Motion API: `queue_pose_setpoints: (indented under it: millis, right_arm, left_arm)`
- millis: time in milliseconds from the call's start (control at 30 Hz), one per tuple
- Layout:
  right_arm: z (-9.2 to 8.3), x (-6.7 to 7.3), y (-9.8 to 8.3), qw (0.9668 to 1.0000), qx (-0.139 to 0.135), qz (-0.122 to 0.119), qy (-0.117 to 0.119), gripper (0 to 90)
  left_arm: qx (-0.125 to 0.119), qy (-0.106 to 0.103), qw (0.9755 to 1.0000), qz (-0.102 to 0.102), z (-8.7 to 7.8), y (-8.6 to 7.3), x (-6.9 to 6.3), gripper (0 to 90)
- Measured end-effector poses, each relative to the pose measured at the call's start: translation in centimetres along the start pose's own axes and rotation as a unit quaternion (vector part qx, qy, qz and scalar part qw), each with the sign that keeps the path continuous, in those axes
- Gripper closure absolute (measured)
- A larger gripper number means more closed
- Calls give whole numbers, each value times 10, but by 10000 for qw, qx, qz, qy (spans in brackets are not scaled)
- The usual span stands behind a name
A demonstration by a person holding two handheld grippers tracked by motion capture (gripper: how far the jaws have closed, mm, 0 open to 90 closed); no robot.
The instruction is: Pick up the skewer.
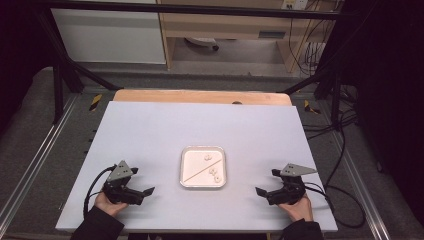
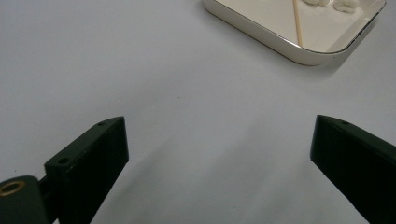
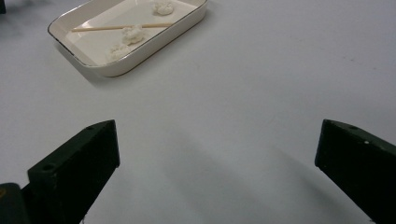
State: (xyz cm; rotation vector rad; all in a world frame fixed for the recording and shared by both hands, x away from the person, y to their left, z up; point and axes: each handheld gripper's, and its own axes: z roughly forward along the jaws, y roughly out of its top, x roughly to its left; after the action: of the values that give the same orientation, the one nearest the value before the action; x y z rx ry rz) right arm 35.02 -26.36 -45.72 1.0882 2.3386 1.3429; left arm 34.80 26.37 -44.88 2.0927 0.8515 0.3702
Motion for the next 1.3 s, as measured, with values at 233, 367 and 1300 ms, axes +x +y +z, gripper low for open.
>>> queue_pose_setpoints:
  millis: [233,367,1300]
  right_arm:
    - [-1,0,0,10000,-22,16,20,6]
    - [-1,0,1,10000,-43,-6,10,6]
    - [1,0,0,10000,57,-38,-14,6]
  left_arm:
    - [-14,7,10000,14,0,2,-1,43]
    - [-5,-6,10000,27,1,2,-2,44]
    - [74,-35,9999,85,10,17,-14,48]
